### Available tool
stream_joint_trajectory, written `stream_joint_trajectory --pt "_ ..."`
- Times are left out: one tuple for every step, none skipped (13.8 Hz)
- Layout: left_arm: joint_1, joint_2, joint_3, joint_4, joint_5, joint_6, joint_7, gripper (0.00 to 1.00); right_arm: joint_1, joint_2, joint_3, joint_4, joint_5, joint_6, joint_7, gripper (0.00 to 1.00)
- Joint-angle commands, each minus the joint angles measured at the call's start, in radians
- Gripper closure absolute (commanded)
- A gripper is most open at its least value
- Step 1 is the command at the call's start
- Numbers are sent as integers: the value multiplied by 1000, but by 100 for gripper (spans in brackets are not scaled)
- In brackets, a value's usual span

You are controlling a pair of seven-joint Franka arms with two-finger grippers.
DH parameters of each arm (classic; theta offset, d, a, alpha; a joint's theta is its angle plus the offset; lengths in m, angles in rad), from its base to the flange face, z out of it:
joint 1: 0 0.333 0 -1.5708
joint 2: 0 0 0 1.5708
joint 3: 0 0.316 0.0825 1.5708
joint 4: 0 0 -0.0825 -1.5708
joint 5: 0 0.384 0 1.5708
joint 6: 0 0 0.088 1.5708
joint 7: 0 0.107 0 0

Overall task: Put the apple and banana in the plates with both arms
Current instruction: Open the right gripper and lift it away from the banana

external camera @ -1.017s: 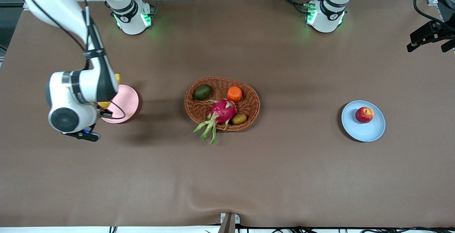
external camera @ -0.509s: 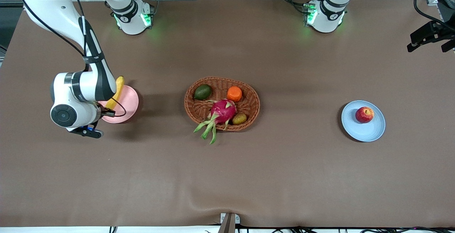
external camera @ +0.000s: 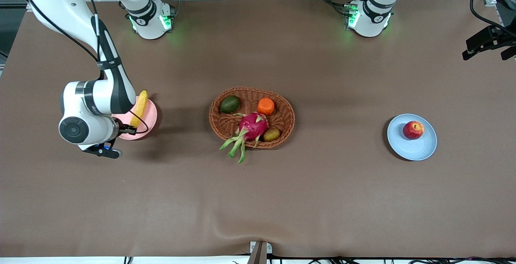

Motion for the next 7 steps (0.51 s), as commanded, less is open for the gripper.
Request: stream_joint_trajectory --pt "3 6 0 18 -1 -8 5 0 2 -66 4 125 9 -184 -8 0" --pt "3 6 0 18 -1 -8 1 0 2 -89 4 162 9 -227 -8 0" --pt "0 12 0 18 -2 -8 1 0 2 -115 4 186 9 -250 -9 0" --pt "0 15 0 18 -2 -8 1 0 2 -147 4 195 8 -255 -23 0" --pt "0 16 0 18 -2 -12 1 0 -2 -182 2 195 8 -253 -69 0" --pt "-4 17 -2 20 -2 -14 -2 0 -8 -219 -1 195 8 -250 -131 0" --pt "-5 17 -2 20 -4 -14 -4 0 -13 -259 -4 192 9 -249 -179 0"
